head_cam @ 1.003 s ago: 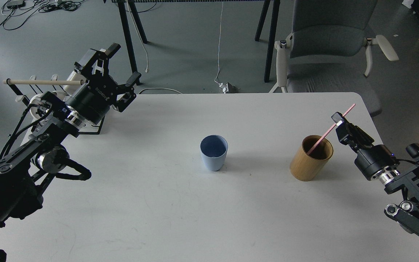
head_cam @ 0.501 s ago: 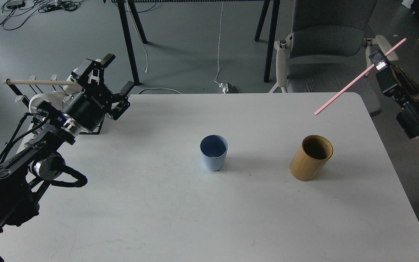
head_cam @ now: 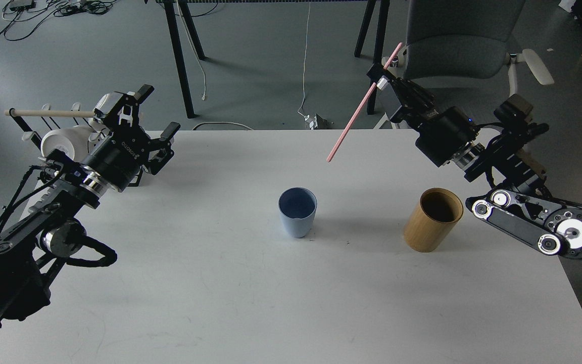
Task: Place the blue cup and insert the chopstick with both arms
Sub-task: 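Move the straw over the blue cup and lower it inside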
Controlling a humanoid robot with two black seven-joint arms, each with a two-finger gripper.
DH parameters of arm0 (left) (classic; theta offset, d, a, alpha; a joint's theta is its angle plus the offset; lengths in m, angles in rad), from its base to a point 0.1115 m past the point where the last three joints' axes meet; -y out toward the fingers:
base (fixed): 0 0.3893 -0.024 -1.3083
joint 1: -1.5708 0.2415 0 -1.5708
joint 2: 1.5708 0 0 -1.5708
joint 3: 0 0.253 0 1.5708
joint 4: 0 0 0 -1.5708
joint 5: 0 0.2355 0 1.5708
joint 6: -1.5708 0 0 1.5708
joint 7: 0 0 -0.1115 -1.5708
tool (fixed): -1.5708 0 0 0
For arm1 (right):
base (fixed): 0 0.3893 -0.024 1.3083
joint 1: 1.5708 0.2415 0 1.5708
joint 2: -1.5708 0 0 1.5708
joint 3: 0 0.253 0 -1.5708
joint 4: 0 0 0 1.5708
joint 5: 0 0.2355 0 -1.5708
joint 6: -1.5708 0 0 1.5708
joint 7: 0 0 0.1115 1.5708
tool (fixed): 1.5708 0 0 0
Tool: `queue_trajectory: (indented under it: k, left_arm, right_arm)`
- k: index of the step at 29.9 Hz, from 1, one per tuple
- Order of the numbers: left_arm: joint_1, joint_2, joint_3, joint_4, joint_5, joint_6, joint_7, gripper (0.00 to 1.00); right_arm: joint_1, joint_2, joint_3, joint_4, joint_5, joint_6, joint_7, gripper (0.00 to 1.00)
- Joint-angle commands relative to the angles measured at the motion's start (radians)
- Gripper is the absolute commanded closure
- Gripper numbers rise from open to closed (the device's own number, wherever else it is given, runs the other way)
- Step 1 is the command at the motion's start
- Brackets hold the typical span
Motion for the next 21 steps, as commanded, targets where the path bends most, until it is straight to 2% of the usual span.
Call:
queue_trajectory:
  k: [1, 6, 21]
  left_arm:
    - [0.000, 0.001, 0.000, 0.001, 0.000, 0.000, 0.000, 0.05]
    - [0.000, 0.000, 0.002, 0.011, 0.000, 0.000, 0.000, 0.05]
    - [0.014, 0.000, 0.003, 0.015, 0.000, 0.000, 0.000, 0.04]
  right_arm:
    - [0.045, 0.026, -0.070, -0.024, -0.010, 0.000, 0.000, 1.00]
    - [0.079, 0.041, -0.170, -0.039, -0.040, 0.000, 0.000, 1.00]
    - [0.065, 0.130, -0.223, -0.160, -0.100, 0.000, 0.000, 1.00]
